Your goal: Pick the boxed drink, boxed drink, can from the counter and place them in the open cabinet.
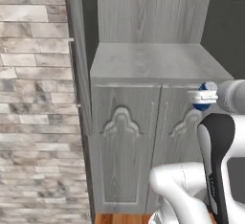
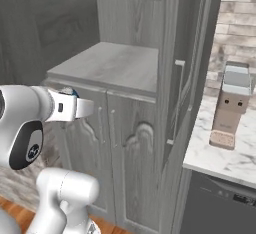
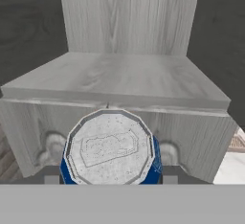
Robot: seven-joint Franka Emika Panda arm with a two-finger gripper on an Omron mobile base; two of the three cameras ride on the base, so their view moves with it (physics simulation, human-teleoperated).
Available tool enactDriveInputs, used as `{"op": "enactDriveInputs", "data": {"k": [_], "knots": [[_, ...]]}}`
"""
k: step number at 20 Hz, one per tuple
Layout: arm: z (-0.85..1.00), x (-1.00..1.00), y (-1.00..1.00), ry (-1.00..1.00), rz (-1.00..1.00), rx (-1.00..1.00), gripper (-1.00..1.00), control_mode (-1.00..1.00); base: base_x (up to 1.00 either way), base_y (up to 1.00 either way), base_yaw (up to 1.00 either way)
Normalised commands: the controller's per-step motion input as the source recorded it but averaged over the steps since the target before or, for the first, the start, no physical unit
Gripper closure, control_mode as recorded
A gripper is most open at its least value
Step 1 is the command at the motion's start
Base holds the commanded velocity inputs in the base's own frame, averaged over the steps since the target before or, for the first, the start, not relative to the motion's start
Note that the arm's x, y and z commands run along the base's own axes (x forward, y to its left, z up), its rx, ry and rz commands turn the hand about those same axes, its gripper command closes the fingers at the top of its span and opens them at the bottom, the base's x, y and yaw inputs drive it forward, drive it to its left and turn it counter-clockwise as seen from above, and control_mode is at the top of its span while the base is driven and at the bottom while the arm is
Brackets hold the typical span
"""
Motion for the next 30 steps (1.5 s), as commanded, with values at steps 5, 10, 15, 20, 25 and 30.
{"op": "enactDriveInputs", "data": {"k": [5,10,15,20,25,30], "knots": [[0.00,0.00,0.00,0.00,0.00,0.00,1.00,1.00,0.37,0.00,-0.15],[0.00,0.00,0.00,0.00,0.00,0.00,1.00,1.00,0.27,0.00,-0.14],[0.00,0.00,0.00,0.00,0.00,0.00,1.00,1.00,0.21,0.00,-0.12],[0.00,0.13,0.00,0.01,-0.04,0.00,1.00,-1.00,0.14,0.00,-0.07],[0.00,0.47,0.00,0.02,-0.11,0.00,1.00,-1.00,0.00,0.00,0.00],[0.00,0.47,0.00,0.00,-0.12,0.00,1.00,-1.00,0.00,0.00,0.00]]}}
